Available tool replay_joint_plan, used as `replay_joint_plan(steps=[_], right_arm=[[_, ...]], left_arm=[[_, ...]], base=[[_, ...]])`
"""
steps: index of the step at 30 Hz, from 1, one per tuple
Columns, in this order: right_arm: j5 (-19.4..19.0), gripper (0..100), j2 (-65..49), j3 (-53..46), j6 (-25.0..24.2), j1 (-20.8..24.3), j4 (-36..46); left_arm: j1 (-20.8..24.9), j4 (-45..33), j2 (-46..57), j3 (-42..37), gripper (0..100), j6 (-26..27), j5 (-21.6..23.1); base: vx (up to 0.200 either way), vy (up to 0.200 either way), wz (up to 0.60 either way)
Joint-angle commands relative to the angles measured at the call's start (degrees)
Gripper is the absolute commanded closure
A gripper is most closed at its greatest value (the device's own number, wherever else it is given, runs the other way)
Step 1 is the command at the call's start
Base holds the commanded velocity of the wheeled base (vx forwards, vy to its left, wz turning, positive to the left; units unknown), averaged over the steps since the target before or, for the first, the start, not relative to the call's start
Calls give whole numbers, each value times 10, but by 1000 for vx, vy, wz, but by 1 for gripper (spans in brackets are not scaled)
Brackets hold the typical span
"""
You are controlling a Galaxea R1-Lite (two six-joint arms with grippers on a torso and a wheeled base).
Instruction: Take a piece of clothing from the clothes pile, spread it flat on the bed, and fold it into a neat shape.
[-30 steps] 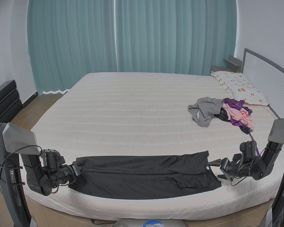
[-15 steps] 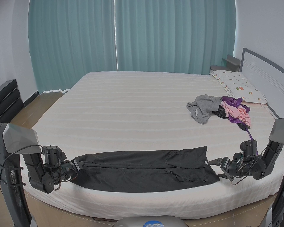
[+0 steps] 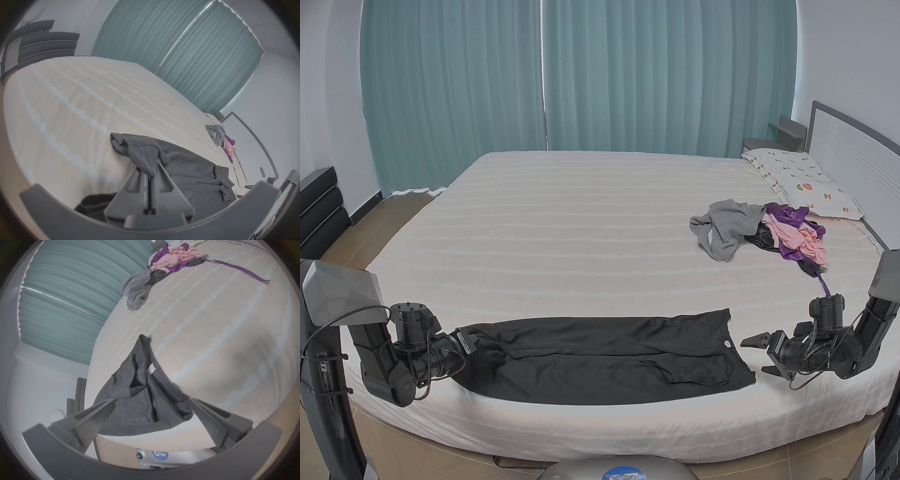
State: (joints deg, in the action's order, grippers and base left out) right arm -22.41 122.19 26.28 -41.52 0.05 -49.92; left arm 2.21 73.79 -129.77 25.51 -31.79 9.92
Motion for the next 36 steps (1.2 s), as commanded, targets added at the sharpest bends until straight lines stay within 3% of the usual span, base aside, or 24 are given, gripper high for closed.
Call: replay_joint_plan(steps=[1, 20, 36], right_arm=[[0, 0, 0, 1, 0, -1, 0], [0, 0, -5, -3, -1, 6, 0], [0, 0, -5, -4, 0, 7, 0]], left_arm=[[13, -3, 16, 3, 100, 0, -6], [155, -86, 77, 50, 100, -1, -74], [265, -302, 50, 246, 100, -27, -112]], base=[[0, -200, 0], [0, -200, 0], [0, -200, 0]])
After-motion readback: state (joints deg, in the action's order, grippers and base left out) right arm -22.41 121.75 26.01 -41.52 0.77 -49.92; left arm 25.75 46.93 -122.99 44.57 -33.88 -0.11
